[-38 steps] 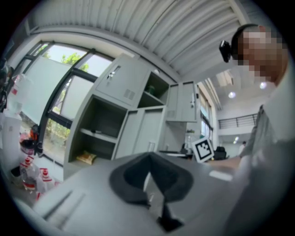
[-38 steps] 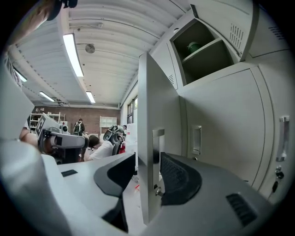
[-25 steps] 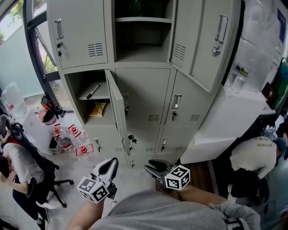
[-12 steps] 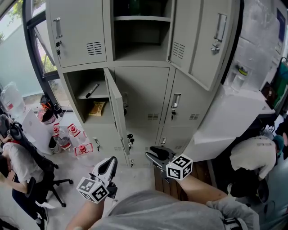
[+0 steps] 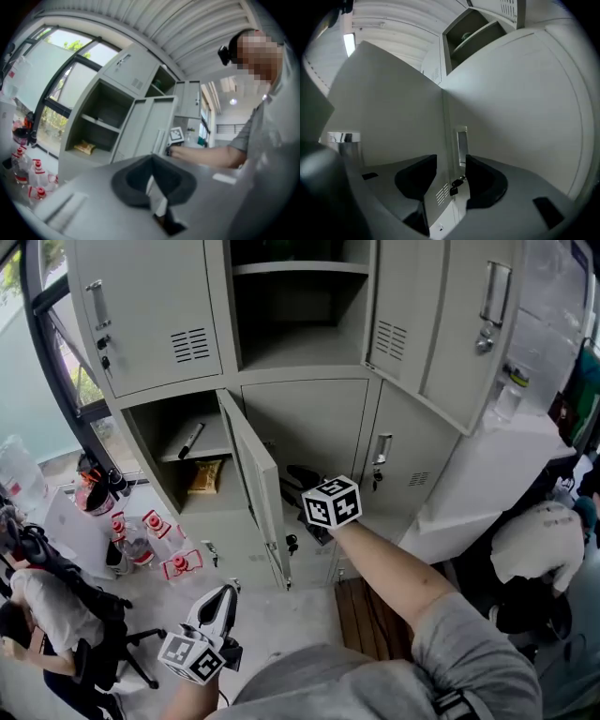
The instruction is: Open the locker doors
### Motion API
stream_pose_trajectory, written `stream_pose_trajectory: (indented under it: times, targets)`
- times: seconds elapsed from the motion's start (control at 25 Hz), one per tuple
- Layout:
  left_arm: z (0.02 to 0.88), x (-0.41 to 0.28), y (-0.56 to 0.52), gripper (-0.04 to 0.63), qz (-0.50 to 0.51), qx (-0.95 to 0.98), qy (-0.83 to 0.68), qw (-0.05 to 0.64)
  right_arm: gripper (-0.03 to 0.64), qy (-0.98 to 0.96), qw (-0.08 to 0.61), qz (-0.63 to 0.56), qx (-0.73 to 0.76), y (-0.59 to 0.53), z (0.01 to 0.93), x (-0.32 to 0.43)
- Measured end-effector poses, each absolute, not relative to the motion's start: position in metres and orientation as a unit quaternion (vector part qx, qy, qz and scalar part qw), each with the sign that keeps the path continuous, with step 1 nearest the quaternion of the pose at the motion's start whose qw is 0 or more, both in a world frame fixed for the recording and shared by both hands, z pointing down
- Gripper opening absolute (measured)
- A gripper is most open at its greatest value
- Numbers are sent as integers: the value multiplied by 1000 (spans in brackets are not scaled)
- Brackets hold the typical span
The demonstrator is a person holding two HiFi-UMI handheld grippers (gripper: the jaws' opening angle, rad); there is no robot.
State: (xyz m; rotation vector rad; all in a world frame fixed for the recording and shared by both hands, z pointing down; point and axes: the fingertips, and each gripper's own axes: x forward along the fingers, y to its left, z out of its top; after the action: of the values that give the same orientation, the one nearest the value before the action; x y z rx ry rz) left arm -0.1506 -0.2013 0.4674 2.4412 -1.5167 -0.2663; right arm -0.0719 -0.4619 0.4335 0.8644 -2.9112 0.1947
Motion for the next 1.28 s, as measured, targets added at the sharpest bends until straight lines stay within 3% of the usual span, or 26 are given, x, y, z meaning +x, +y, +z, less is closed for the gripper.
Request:
stream_pose_trajectory:
  times: [0.64,0.88,1.28]
  targets:
    - [452,-214,-266,5,-60,883,-450,121,169,-950,49,22,307,-499,421,-141]
    - [454,-225,-261,5,-53,891,-436,118,161,-957,52,6,286,-493,425,-136]
    - [458,-158,-214,5,-65,873,-468,122,120,-987,45,5,152,-404,428,-88]
